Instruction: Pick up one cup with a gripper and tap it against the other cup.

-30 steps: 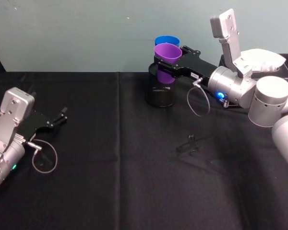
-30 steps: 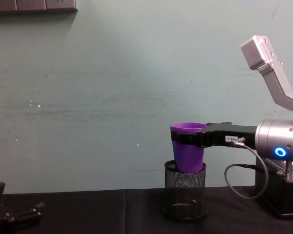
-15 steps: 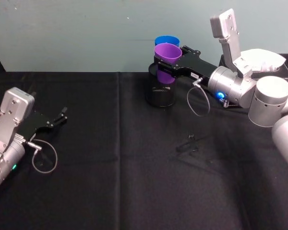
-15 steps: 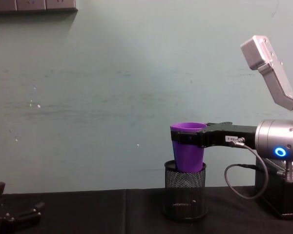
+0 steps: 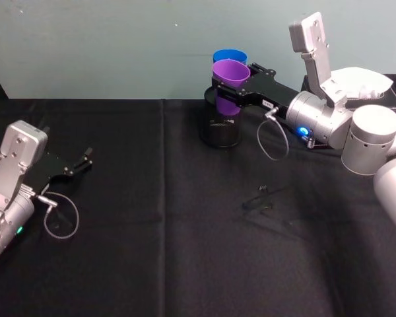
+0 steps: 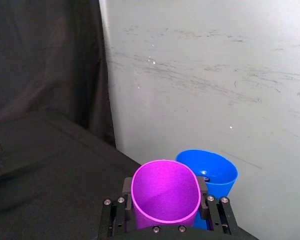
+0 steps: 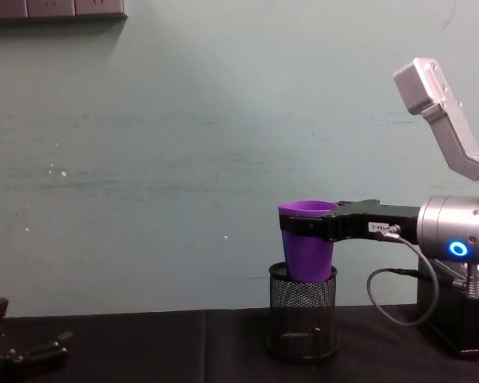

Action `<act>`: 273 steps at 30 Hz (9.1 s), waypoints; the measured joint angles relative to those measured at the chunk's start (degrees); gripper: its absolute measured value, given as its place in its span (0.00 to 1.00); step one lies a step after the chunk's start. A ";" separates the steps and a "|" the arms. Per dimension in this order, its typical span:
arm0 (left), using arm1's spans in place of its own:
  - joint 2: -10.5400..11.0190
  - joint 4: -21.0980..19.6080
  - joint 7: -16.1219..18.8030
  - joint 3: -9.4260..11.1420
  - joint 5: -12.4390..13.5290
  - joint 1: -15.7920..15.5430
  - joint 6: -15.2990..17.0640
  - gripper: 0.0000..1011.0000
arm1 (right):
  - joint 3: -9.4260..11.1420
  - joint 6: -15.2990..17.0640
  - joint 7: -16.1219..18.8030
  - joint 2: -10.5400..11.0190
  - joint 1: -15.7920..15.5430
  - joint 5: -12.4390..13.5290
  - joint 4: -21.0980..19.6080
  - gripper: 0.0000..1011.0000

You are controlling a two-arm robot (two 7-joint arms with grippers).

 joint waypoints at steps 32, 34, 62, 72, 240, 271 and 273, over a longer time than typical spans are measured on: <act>0.00 0.00 0.00 0.00 0.00 0.00 0.00 0.99 | 0.00 0.00 0.00 0.00 0.00 0.00 0.00 0.72; 0.00 0.00 0.00 0.00 0.00 0.00 0.00 0.99 | 0.00 0.00 0.00 0.00 0.00 0.00 0.00 0.72; 0.00 0.00 0.00 0.00 0.00 0.00 0.00 0.99 | -1.26 4.11 1.00 5.39 -10.06 2.96 -18.22 0.72; 0.00 0.00 0.00 0.00 0.00 0.00 0.00 0.99 | -1.69 5.98 -1.63 9.70 -16.88 3.49 -27.51 0.72; 0.00 0.00 0.00 0.00 0.00 0.00 0.00 0.99 | 13.42 4.28 -29.91 0.84 -35.69 -13.74 -33.69 0.99; 0.00 0.00 0.00 0.00 0.00 0.00 0.00 0.99 | 13.28 4.14 -29.91 0.96 -35.68 -13.63 -33.80 0.99; 0.00 0.00 0.00 0.00 0.00 0.00 0.00 0.99 | 13.28 4.14 -29.91 0.96 -35.68 -13.62 -33.79 0.99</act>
